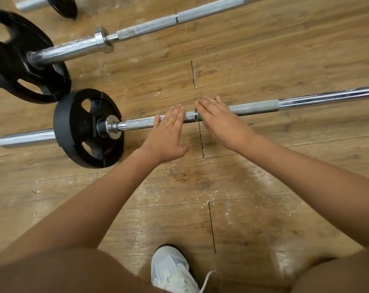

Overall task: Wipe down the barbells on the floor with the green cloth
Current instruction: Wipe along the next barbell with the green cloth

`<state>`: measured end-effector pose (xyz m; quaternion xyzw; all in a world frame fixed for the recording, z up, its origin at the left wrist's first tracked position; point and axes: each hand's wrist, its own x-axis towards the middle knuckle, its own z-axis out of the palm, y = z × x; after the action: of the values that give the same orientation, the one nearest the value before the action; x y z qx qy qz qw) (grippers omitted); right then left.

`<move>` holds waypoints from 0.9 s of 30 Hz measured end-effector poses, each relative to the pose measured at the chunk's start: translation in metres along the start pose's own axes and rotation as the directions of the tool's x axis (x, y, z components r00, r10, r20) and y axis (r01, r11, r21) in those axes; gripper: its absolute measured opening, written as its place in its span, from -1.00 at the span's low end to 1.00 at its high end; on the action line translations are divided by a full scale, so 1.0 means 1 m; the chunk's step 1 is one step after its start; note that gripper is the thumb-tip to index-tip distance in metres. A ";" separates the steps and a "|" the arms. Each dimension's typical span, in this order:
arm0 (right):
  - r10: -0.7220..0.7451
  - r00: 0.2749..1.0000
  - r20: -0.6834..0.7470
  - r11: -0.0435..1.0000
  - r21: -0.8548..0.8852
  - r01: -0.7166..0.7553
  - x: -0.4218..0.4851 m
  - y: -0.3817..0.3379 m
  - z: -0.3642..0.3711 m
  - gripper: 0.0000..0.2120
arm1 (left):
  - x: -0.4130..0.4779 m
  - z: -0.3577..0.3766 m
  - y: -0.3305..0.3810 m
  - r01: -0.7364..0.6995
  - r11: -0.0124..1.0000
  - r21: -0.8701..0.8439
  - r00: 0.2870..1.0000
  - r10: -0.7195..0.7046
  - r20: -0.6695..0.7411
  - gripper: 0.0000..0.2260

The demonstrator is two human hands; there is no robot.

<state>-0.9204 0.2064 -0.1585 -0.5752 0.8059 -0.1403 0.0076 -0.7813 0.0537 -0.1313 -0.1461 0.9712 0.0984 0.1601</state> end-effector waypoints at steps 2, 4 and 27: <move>-0.018 1.000 0.011 0.999 -0.029 0.018 0.004 -0.007 0.002 -0.39 | 0.000 -0.001 0.001 0.004 1.000 0.001 1.000 -0.004 0.001 -0.04; -0.014 1.000 0.016 0.998 -0.054 0.015 -0.001 -0.009 0.005 -0.37 | 0.000 -0.001 0.001 0.006 1.000 -0.001 1.000 -0.006 0.004 -0.04; 0.192 0.981 0.006 0.976 -0.104 -0.190 -0.044 0.024 -0.017 -0.38 | 0.011 0.010 0.044 0.023 0.999 0.038 0.994 -0.019 -0.106 -0.14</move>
<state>-0.9306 0.2586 -0.1539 -0.4958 0.8635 -0.0928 -0.0022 -0.8019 0.0945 -0.1382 -0.1584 0.9784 0.0699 0.1126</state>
